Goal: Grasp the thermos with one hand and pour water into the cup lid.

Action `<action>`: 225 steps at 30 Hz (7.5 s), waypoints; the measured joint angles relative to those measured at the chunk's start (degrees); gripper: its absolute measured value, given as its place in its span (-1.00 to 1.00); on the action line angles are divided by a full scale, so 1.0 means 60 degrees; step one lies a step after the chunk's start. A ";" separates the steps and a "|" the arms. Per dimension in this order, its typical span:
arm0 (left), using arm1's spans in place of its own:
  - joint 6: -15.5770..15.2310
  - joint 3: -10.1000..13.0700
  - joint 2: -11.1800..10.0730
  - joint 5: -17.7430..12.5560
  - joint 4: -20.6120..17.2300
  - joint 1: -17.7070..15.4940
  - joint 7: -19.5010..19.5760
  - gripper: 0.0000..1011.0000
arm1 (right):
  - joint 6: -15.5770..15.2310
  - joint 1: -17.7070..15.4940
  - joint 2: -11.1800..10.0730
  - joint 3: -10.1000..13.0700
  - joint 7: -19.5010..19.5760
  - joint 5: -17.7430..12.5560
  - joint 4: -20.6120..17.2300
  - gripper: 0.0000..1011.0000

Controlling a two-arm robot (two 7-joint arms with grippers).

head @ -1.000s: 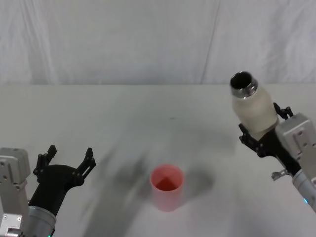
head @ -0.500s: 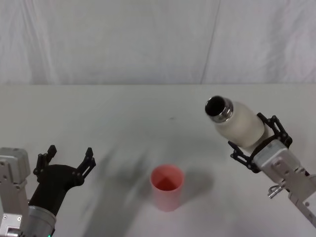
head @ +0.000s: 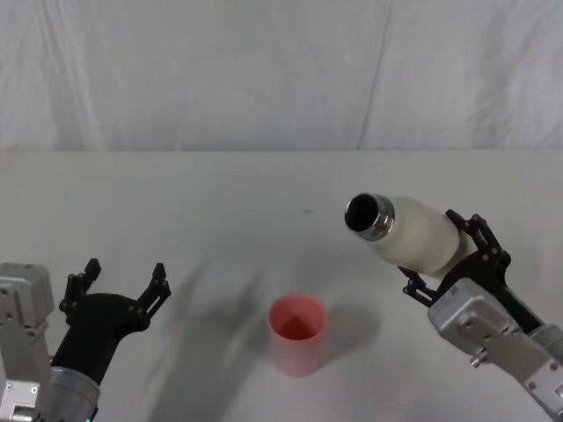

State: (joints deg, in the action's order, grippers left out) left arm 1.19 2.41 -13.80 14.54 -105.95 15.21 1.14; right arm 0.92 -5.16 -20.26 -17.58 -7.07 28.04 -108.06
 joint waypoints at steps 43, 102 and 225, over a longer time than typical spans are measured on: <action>-0.0001 0.0000 0.0000 0.0000 0.0000 0.0000 0.0000 0.98 | -0.0020 0.0354 -0.0479 -0.0814 0.1036 0.2969 0.0775 0.88; 0.0000 0.0000 0.0000 0.0000 0.0000 0.0000 0.0000 0.98 | -0.0110 0.1114 -0.0876 -0.1844 0.1747 0.4597 0.1352 0.88; 0.0000 0.0000 0.0000 0.0000 0.0000 0.0000 0.0000 0.98 | -0.0375 0.1433 -0.0996 -0.2060 0.1684 0.4838 0.1586 0.88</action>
State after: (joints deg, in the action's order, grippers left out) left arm 1.19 2.41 -13.81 14.54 -105.95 15.21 1.14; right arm -1.33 3.44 -26.24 -29.94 3.03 57.06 -98.54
